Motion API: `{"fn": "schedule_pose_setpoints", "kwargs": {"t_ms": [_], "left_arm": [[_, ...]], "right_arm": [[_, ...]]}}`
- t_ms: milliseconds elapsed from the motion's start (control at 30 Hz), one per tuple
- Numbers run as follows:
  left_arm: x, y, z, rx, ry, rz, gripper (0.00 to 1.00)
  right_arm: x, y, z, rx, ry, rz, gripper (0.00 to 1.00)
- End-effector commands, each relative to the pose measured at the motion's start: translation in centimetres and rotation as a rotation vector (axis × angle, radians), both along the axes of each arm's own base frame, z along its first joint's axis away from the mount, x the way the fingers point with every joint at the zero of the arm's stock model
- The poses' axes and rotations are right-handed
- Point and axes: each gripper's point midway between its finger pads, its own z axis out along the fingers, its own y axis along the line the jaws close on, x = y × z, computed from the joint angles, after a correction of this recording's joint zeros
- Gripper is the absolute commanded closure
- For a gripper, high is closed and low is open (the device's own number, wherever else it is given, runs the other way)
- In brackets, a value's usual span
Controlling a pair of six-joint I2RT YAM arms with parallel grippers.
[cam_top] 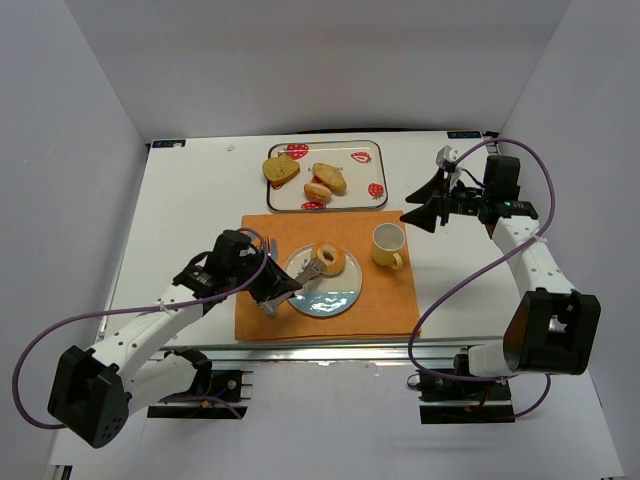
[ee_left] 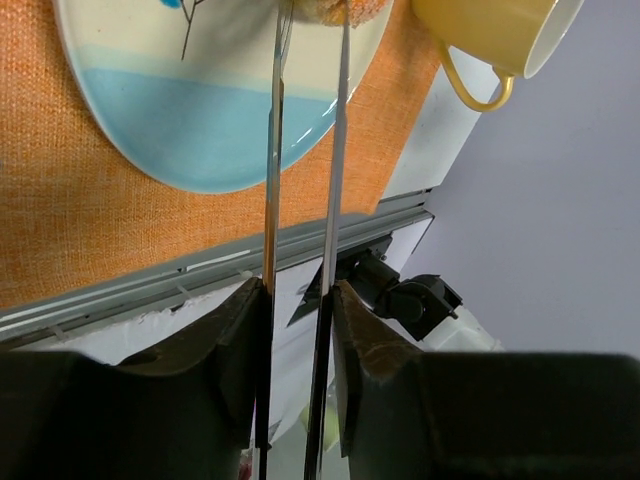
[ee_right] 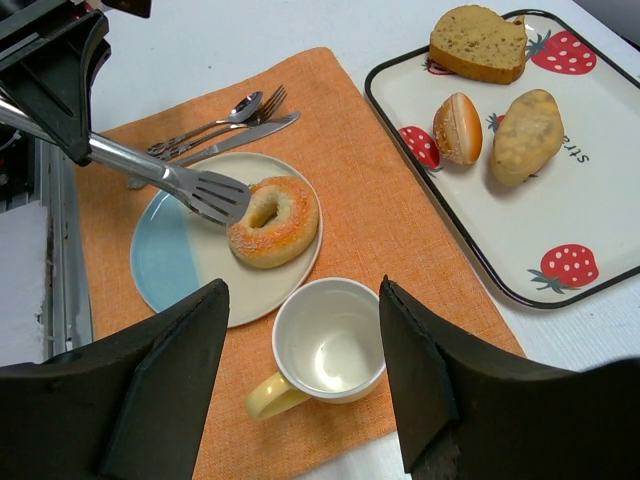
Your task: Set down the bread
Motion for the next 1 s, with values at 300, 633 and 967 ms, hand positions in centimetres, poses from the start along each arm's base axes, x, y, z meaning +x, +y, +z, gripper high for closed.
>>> {"fn": "schedule_pose_setpoints", "kwargs": {"t_ms": [300, 633, 967], "left_arm": [[-0.5, 0.6, 2.7, -0.001, -0.050, 0.007, 0.42], [-0.5, 1.4, 5.9, -0.010, -0.113, 0.050, 0.61], [2.0, 6.1, 6.8, 0.208, -0.206, 0.149, 0.85]], "right_arm": [[0.0, 0.1, 1.3, 0.015, -0.028, 0.019, 0.33], [0.0, 0.1, 1.3, 0.017, -0.028, 0.023, 0.33], [-0.5, 0.5, 0.3, -0.048, -0.068, 0.044, 0.30]]}}
